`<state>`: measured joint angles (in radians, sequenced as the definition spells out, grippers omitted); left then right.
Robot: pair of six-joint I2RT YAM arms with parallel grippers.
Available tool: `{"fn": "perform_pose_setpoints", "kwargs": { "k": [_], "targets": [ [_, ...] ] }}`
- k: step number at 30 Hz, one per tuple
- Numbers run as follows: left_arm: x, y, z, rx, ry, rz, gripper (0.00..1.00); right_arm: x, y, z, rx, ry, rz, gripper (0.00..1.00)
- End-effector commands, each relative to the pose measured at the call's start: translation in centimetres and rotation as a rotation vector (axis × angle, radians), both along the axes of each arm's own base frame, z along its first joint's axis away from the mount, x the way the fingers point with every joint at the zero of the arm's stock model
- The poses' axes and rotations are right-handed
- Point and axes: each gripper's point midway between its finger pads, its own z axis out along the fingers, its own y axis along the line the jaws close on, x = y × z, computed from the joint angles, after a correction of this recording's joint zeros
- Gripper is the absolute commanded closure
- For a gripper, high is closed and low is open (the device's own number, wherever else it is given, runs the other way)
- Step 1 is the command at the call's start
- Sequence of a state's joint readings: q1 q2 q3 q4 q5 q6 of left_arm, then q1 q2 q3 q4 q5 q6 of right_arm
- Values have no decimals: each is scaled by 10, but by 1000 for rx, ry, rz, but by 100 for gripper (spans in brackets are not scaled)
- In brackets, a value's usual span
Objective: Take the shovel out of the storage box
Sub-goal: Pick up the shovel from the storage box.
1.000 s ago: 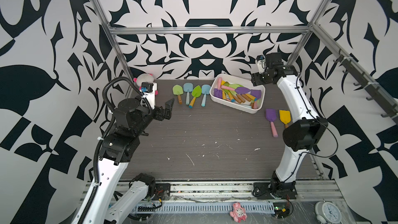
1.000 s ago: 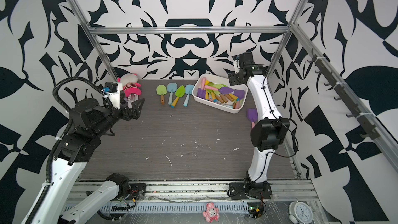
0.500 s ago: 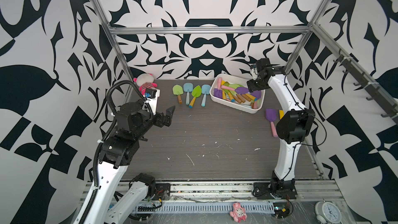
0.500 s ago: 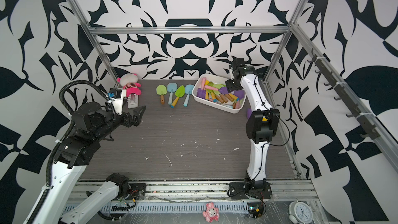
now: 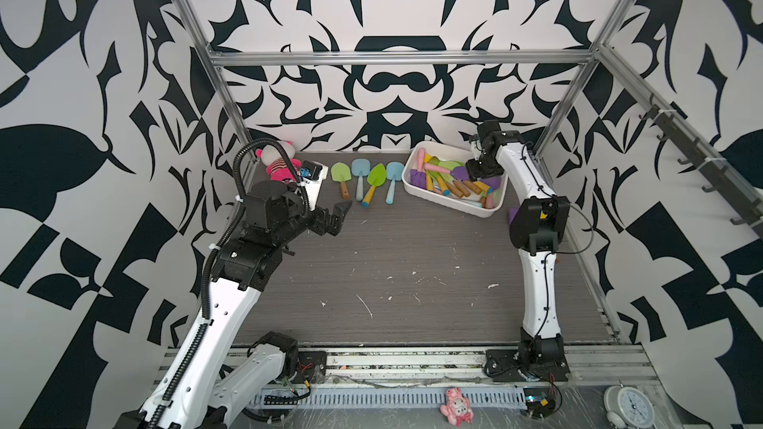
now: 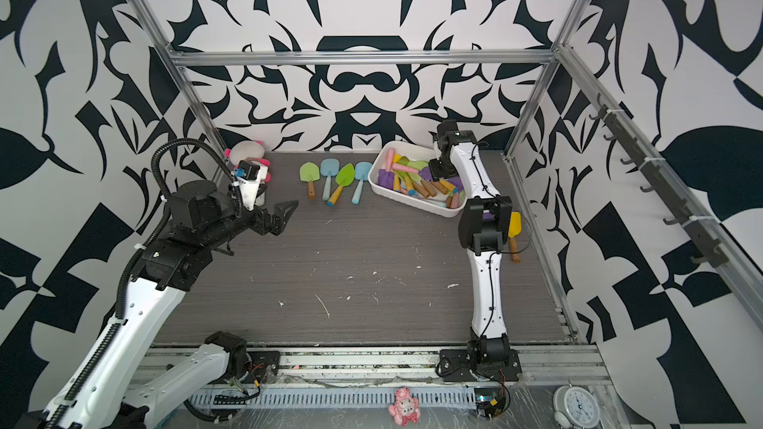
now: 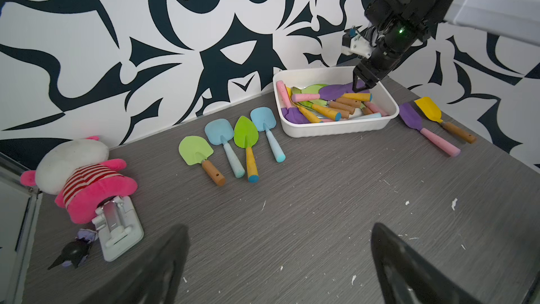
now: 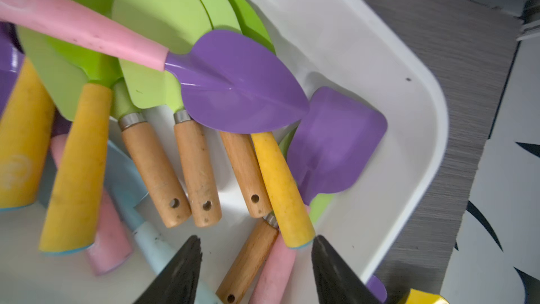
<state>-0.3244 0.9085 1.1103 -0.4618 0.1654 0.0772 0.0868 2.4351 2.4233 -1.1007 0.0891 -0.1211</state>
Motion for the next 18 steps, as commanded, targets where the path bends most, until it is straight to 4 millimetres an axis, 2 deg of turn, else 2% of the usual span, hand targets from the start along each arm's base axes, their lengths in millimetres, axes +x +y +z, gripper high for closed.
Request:
{"fn": "perform_pose_setpoints", "kwargs": {
  "k": [1,3,7,8,18],
  "targets": [
    [-8,0,5,-29,-27,-12,1,-1,-11,11,5,1,-12,39],
    [-12,2,0,-29,-15,-7,1,-1,-16,4,3,11,-24,41],
    [-12,8,-2,-7,-10,21,1,4,-26,4,-4,-6,-46,43],
    [-11,8,-1,-5,-9,21,1,5,-28,-6,-4,11,-54,44],
    [-5,2,-4,31,14,-11,1,7,-35,-32,9,47,-68,54]
  ]
}}
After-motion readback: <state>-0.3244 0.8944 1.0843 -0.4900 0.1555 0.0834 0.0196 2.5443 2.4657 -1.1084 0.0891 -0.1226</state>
